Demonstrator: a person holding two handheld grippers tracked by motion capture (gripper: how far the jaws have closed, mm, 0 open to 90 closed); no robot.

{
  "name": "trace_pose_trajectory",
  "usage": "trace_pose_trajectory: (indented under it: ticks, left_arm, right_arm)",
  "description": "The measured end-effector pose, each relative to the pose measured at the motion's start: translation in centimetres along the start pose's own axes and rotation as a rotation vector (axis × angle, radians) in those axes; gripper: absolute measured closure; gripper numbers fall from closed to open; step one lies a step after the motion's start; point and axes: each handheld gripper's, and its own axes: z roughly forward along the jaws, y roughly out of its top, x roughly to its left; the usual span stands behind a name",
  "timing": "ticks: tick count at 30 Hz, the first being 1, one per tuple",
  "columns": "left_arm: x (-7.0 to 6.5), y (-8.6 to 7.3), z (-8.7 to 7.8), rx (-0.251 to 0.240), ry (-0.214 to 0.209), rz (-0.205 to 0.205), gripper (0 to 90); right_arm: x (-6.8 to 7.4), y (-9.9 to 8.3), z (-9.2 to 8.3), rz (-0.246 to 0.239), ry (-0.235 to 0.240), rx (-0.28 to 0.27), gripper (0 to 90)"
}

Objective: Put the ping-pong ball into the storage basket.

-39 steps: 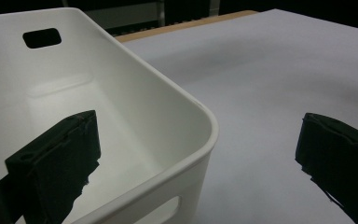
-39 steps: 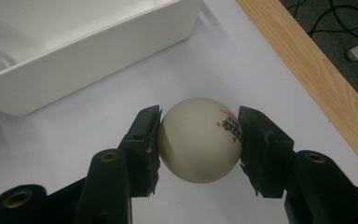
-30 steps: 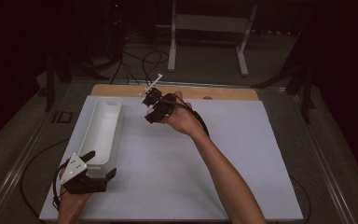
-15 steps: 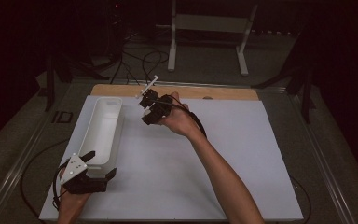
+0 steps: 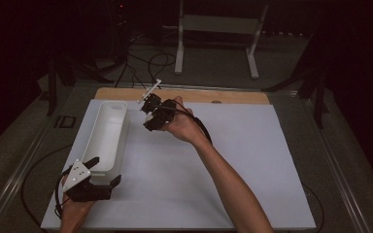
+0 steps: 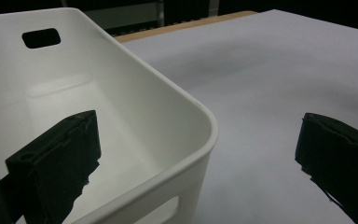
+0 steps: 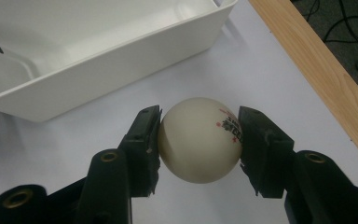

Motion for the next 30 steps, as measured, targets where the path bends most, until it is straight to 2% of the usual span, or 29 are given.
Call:
trace_pose_trajectory:
  ticks: [30]
  left_arm:
    - [0.0,0.0,0.0,-0.001,0.000,-0.001,0.9]
  right_arm:
    - [1.2,0.9,0.7,-0.008,0.018,-0.019,50.0]
